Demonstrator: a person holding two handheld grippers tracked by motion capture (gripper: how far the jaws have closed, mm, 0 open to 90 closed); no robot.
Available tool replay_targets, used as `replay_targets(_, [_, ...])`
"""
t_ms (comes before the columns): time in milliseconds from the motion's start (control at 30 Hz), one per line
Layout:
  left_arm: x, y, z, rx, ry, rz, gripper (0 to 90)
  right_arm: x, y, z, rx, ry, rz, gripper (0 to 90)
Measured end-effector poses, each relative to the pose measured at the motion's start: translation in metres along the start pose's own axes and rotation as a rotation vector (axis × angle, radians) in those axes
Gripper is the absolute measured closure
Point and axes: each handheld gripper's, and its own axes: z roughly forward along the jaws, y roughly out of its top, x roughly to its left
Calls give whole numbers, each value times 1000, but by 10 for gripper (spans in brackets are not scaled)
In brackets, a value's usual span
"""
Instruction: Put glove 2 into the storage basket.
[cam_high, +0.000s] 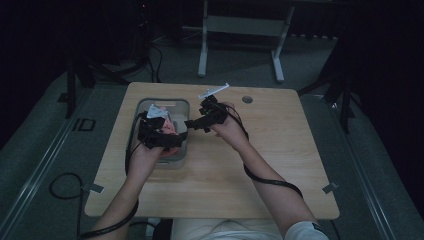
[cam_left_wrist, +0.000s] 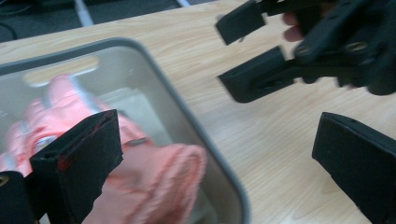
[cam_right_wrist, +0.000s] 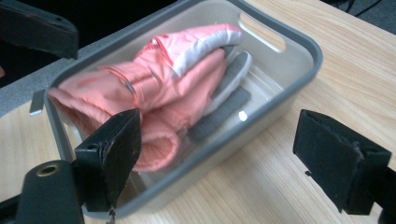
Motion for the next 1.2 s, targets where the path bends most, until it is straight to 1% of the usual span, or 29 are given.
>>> replay_targets(100, [-8, 1, 1, -14, -29, 1, 14, -3, -7, -3, -2, -2, 7, 153])
replay_targets(200, [-18, 1, 3, -11, -45, 23, 13, -5, -14, -6, -3, -5, 1, 153])
replay_targets(267, [-24, 0, 5, -18, -64, 33, 13, -5, -19, -8, -1, -14, -8, 153])
replay_targets(333, [-30, -2, 8, -15, -78, 40, 13, -7, -25, -10, 3, -21, -8, 153])
replay_targets(467, [-42, -4, 12, -30, -106, 52, 14, -13, -36, -14, 9, -32, -3, 153])
replay_targets(567, [-52, -4, 14, -31, -104, 82, 13, -18, -43, -17, 15, -42, -2, 153])
replay_targets(633, [-58, -4, 14, -33, -114, 91, 14, -20, -47, -19, 10, -45, 1, 153])
replay_targets(700, [-64, -5, 15, -33, -118, 106, 14, -21, -51, -20, 10, -55, -15, 153])
replay_targets(767, [-69, -7, 16, -25, -135, 111, 14, -22, -56, -22, 6, -53, -23, 153])
replay_targets(800, [-71, -8, 17, -26, -140, 114, 13, -22, -58, -23, 3, -55, -30, 153])
replay_targets(900, [-76, -12, 22, -19, -163, 114, 14, -23, -65, -25, 0, -51, -31, 153])
replay_targets(933, [-77, -13, 23, -15, -164, 118, 14, -24, -67, -26, -2, -51, -37, 153])
replay_targets(1067, [-83, -20, 30, -12, -172, 119, 13, -26, -77, -25, 2, -51, -35, 153])
replay_targets(1133, [-86, -25, 35, 0, -157, 136, 13, -27, -82, -24, 8, -52, -33, 152])
replay_targets(1167, [-87, -27, 37, 10, -154, 145, 13, -28, -84, -24, 10, -50, -32, 153])
replay_targets(1200, [-88, -29, 39, 18, -160, 144, 14, -29, -87, -23, 13, -50, -28, 152])
